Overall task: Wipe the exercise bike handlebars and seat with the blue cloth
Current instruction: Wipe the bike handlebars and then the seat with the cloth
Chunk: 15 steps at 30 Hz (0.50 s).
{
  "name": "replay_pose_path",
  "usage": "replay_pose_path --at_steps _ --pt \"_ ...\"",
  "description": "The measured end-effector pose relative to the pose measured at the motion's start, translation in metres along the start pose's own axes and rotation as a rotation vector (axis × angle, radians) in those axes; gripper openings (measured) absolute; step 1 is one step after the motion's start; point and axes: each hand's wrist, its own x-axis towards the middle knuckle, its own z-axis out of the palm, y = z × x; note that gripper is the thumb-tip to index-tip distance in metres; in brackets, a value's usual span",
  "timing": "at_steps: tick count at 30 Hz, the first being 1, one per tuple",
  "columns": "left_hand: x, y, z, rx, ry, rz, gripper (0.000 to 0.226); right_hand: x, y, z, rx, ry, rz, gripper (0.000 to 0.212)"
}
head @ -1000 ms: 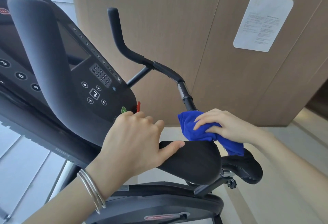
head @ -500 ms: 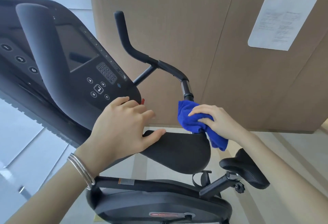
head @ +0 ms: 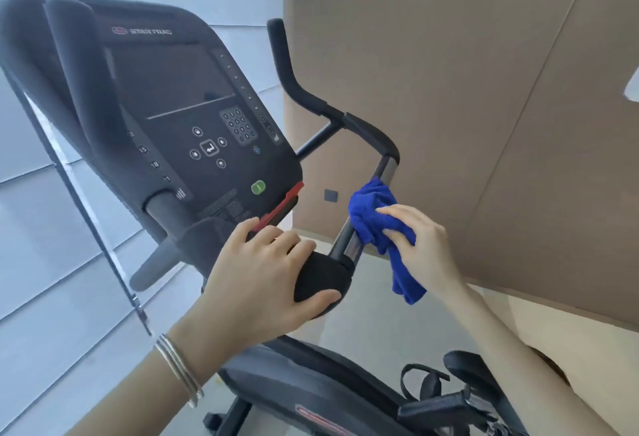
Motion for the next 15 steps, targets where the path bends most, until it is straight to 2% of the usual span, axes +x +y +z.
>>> replay_pose_path --at_steps 5,10,15 --pt "0.005 0.027 0.007 0.072 -0.074 -0.062 0.072 -0.041 0.023 -0.004 0.106 -0.005 0.029 0.031" --pt "0.005 0.029 0.008 0.104 -0.074 -0.061 0.067 -0.074 0.023 0.009 0.130 -0.163 0.002 0.037" --pt "0.004 0.028 0.009 0.124 -0.051 -0.034 0.066 -0.080 -0.006 0.023 0.378 -0.052 0.118 0.035"
